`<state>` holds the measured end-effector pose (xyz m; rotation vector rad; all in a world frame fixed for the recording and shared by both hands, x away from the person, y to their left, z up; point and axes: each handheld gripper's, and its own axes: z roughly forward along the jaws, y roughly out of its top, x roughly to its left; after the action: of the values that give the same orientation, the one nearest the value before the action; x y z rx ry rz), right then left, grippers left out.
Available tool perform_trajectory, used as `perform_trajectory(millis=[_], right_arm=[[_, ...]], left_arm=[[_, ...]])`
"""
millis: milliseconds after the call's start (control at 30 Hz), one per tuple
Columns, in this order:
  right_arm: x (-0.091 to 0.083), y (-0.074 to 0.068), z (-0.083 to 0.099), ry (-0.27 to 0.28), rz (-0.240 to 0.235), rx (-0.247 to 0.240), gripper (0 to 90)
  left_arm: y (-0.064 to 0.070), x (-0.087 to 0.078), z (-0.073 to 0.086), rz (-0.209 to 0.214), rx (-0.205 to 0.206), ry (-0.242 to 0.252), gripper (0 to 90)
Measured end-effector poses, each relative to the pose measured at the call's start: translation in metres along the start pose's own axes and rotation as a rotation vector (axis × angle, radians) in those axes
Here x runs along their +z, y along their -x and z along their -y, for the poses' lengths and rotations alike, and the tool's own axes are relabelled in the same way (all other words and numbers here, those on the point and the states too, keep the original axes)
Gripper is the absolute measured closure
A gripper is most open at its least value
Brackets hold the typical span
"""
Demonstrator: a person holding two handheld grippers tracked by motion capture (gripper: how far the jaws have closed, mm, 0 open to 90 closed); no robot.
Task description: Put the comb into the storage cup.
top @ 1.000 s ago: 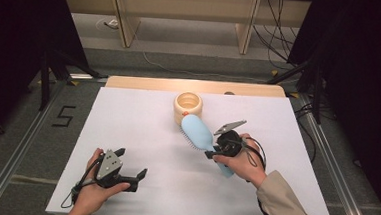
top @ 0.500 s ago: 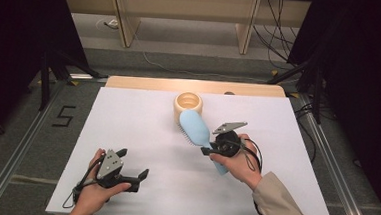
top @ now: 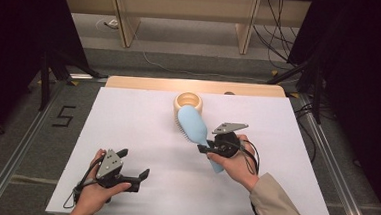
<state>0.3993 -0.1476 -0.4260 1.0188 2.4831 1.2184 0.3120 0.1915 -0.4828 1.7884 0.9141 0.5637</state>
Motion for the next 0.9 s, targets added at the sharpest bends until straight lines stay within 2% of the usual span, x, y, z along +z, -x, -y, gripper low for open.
perform_trajectory(millis=[467, 767, 900], right_arm=[[0.004, -0.004, 0.001, 0.024, -0.018, 0.007, 70.4], [0.006, -0.009, 0.000, 0.057, -0.022, 0.000, 70.4], [0.005, -0.012, -0.001, 0.071, -0.026, 0.000, 70.4]], left_arm=[[0.002, 0.001, 0.000, 0.003, 0.000, 0.000, 0.0], [0.007, 0.005, -0.004, 0.033, -0.036, 0.013, 0.0], [0.009, 0.006, -0.005, 0.042, -0.039, 0.017, 0.0]])
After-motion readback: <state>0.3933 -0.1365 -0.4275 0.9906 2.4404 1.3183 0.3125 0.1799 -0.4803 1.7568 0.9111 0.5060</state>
